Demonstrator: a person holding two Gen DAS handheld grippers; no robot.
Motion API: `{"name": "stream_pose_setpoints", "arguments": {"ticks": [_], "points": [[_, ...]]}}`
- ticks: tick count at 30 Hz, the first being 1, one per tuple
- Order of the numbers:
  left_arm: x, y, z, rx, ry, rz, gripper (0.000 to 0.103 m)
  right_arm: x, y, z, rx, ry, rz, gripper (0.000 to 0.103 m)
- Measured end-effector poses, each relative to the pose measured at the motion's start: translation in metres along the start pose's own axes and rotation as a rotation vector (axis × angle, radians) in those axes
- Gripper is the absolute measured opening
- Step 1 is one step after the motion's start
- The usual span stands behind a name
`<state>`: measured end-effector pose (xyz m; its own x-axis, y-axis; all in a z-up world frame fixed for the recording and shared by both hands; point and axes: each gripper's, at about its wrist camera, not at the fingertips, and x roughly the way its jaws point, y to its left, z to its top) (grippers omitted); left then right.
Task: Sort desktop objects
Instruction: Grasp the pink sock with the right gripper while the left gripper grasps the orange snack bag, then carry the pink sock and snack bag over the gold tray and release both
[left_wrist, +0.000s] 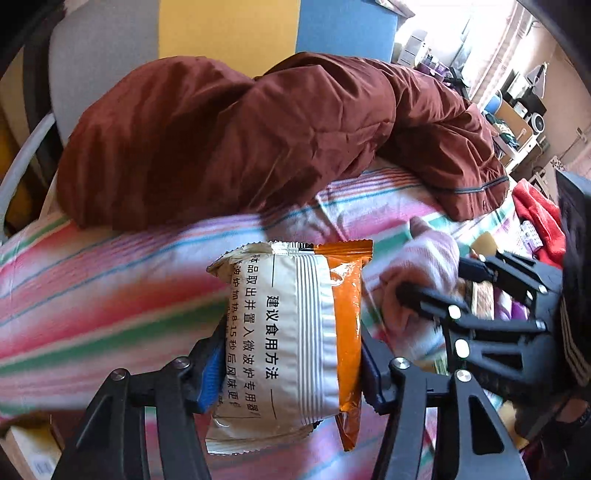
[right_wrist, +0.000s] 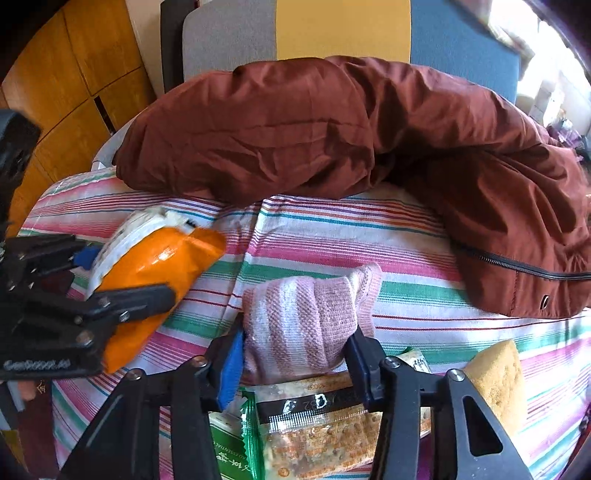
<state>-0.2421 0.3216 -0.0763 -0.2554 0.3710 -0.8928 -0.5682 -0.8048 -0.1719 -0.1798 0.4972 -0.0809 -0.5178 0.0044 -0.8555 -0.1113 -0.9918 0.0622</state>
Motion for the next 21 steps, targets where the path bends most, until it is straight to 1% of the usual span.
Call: {"name": "stream_pose_setpoints", "arguments": {"ticks": [5,9,12,21], "points": [[-0.032,0.003,-0.020,-0.033,-0.035,-0.002,0.060,-0.006,0.009,-0.002,-0.004,-0.008,0.004,0.046],[-0.054,-0.007,-0.033,-0.028,-0.096,0.015,0.060,-0.015,0.028,-0.005,-0.042,-0.017,0.013,0.046],[-0.076,-0.005,-0.045,-0.038,-0.128,-0.001,0.060,-0.023,0.044,-0.005,-0.067,-0.026,0.025,0.046],[-0.139,-0.008,-0.083,-0.044,-0.255,0.050,0.060,-0.071,0.078,-0.014,-0.093,-0.058,0.058,0.046]]}}
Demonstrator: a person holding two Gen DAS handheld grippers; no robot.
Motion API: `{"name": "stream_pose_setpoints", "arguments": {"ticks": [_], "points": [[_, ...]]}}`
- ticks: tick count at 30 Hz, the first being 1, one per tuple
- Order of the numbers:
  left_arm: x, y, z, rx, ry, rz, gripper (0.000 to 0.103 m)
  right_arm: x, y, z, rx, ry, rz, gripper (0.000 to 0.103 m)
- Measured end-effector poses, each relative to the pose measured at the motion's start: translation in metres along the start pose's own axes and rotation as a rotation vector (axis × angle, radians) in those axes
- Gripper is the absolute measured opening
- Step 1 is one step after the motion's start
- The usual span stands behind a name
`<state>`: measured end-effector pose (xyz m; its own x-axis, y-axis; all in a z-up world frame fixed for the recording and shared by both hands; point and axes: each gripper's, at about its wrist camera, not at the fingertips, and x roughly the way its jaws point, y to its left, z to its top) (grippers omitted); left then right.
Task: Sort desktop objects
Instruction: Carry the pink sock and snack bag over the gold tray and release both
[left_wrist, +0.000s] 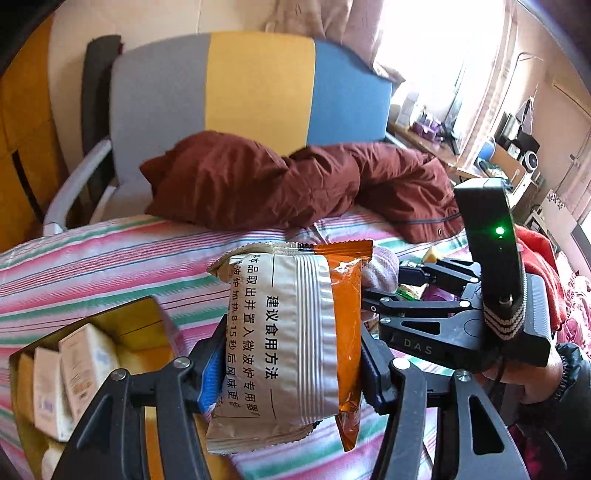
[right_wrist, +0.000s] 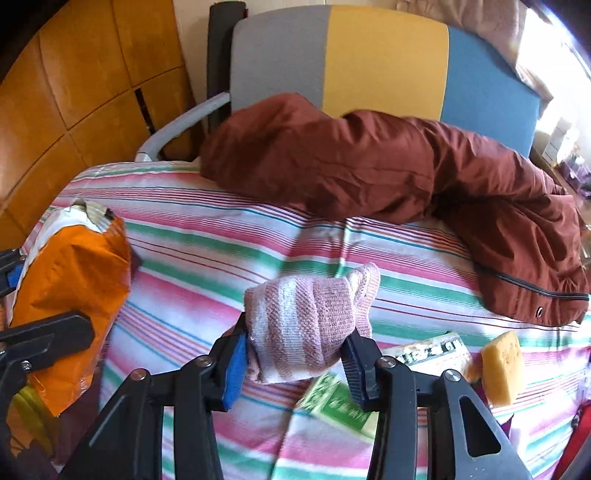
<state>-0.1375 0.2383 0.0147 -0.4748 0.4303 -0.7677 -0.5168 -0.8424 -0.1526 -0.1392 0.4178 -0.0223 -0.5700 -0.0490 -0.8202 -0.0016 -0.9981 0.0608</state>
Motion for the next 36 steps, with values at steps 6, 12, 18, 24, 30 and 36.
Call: {"name": "stream_pose_setpoints", "arguments": {"ticks": [6,12,18,24,30,36], "points": [[-0.041,0.009,-0.022,-0.026,-0.045,0.000,0.060,-0.028,0.033,-0.009,-0.028,-0.031,0.029,0.046],[-0.082,0.029,-0.057,-0.069,-0.075,0.017,0.060,-0.045,0.067,-0.024,-0.058,-0.047,0.070,0.046],[-0.114,0.059,-0.099,-0.120,-0.084,0.057,0.060,-0.063,0.102,-0.040,-0.081,-0.060,0.119,0.046],[-0.147,0.107,-0.148,-0.218,-0.083,0.124,0.060,-0.080,0.138,-0.050,-0.120,-0.078,0.179,0.046],[-0.161,0.141,-0.190,-0.311,-0.063,0.176,0.060,-0.085,0.181,-0.062,-0.170,-0.066,0.245,0.046],[-0.157,0.175,-0.215,-0.403,-0.048,0.229,0.063,-0.078,0.222,-0.066,-0.190,-0.038,0.319,0.051]]}}
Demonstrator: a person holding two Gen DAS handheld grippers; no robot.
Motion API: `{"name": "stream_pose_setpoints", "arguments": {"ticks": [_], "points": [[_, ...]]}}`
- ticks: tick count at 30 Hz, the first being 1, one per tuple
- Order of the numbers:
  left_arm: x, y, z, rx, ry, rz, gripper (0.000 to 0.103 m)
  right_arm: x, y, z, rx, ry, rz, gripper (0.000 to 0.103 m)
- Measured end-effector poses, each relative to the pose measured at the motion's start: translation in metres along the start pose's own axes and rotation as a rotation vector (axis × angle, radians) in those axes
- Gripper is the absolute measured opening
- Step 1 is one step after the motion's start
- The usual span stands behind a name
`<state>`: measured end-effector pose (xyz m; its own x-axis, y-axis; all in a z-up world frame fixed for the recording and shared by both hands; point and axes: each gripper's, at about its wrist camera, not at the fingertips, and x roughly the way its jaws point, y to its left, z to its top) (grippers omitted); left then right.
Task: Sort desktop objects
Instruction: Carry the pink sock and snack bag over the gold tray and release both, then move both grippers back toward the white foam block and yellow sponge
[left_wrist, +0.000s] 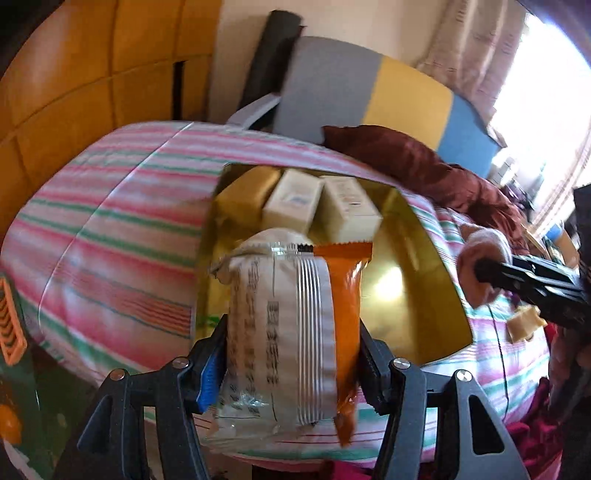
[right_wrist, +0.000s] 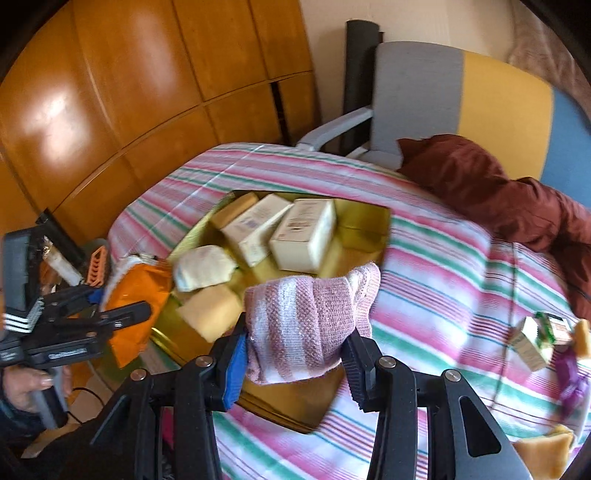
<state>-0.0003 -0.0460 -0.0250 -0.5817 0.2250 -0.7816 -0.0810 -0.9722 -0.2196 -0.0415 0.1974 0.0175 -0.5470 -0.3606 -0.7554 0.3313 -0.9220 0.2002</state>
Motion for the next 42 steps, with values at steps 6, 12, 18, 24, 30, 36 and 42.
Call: {"name": "stream_pose_setpoints", "arguments": {"ticks": [6,12,18,24,30,36,42], "points": [[0.017,0.020,-0.004,-0.052,0.027,0.020,0.071,0.030,0.014,-0.002,0.104,0.044,0.149,0.066],[0.002,0.021,-0.009,-0.074,-0.034,0.028,0.071,0.040,0.016,-0.021,0.135,0.097,0.156,0.068],[-0.024,0.019,-0.003,-0.085,-0.116,0.039,0.071,0.030,0.015,-0.036,0.129,0.077,0.095,0.081],[-0.025,0.016,0.001,-0.093,-0.106,0.012,0.069,0.012,0.017,-0.047,0.082,0.005,-0.040,0.096],[-0.023,0.006,-0.001,-0.074,-0.092,-0.010,0.067,-0.009,0.005,-0.054,0.080,-0.066,-0.188,0.103],[-0.032,-0.009,0.001,-0.025,-0.110,-0.063,0.069,-0.023,-0.034,-0.062,0.253,-0.031,-0.147,0.103],[-0.031,-0.032,0.004,0.032,-0.101,-0.120,0.076,-0.037,-0.068,-0.072,0.376,0.000,-0.100,0.094]]}}
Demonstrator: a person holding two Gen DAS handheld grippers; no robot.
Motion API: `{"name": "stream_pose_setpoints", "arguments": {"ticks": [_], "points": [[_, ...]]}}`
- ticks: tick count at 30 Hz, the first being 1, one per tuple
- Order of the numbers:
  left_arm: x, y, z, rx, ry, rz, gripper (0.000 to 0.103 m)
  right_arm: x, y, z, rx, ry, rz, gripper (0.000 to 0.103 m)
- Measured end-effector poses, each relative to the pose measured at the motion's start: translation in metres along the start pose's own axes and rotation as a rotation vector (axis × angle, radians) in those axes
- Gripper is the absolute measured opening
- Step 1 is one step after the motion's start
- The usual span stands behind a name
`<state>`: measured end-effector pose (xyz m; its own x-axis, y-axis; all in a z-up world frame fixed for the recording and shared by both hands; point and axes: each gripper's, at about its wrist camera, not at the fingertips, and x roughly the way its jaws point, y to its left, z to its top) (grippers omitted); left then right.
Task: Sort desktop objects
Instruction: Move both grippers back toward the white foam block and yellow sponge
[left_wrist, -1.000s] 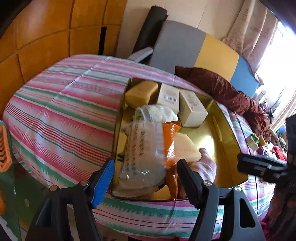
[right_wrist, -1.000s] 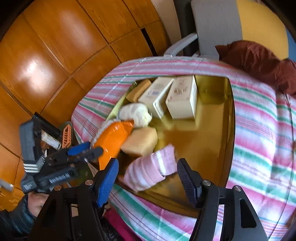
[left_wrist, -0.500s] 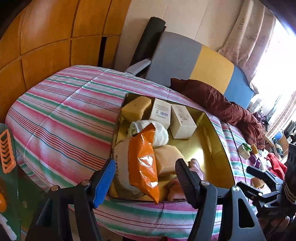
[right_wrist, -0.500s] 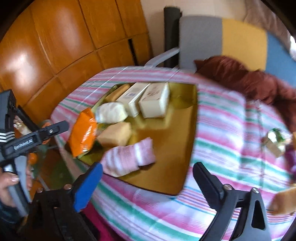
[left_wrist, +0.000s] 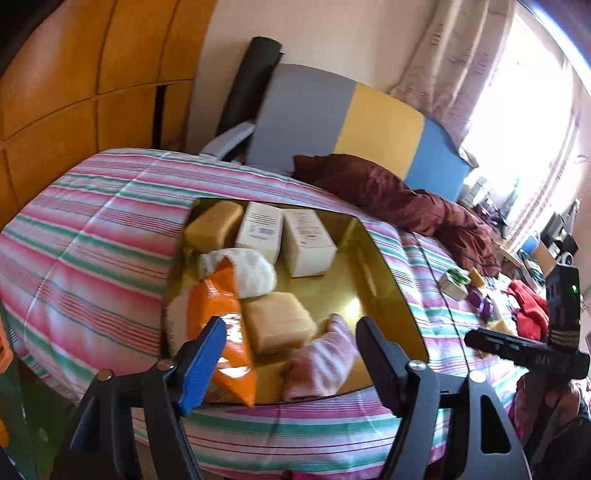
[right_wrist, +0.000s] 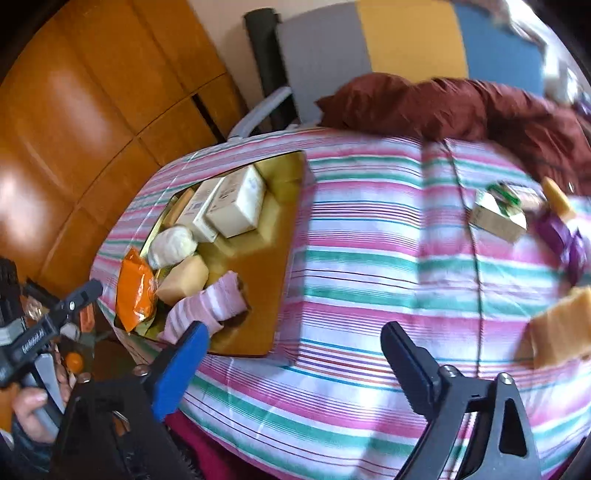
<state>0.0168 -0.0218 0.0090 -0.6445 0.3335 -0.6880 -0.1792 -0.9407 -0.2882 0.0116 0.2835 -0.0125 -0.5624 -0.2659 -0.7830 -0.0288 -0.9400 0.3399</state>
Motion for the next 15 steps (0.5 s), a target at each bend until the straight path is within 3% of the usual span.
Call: {"name": "stream_pose_setpoints", "arguments": {"ticks": [8,15], "points": [[0.021,-0.040,-0.007,0.079,0.084,-0.078,0.077,-0.031,-0.051,0.001,0.150,-0.027,-0.044,0.094],[0.030,-0.071,-0.008,0.146,0.116,-0.123,0.077,-0.080,-0.112,0.008,0.324,-0.118,-0.087,0.095]]}}
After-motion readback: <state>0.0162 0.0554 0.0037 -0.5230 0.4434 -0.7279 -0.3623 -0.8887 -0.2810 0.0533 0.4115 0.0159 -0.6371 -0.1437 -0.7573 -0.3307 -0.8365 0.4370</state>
